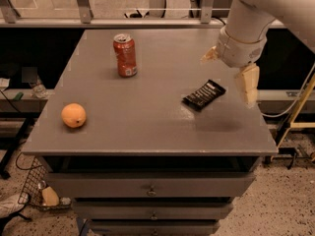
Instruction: Pick rxbar chocolate
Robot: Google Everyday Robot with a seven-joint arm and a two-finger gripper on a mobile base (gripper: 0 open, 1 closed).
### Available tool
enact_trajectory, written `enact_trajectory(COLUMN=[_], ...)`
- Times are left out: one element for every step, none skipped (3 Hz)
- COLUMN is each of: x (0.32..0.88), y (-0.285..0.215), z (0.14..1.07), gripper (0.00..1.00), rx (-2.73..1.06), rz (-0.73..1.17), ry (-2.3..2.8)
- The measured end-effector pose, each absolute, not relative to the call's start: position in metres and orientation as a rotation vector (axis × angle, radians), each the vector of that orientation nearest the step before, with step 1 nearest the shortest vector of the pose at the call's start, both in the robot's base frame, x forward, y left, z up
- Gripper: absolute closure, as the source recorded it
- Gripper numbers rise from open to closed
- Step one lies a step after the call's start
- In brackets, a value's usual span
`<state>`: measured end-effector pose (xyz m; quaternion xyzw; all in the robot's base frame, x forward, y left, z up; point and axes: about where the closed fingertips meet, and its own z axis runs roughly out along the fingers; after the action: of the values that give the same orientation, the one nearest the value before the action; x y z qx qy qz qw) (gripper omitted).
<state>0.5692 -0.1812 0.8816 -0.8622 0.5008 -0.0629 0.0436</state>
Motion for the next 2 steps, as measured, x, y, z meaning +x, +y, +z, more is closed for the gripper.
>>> enact_trajectory(x=[0.575,0.578], y=[-0.175,-0.169], z=[0.861,0.842], gripper=[0.0,0.0], rx=[-2.689,-2.713], rz=[-0.143,-0.078], ry=[1.502,1.491])
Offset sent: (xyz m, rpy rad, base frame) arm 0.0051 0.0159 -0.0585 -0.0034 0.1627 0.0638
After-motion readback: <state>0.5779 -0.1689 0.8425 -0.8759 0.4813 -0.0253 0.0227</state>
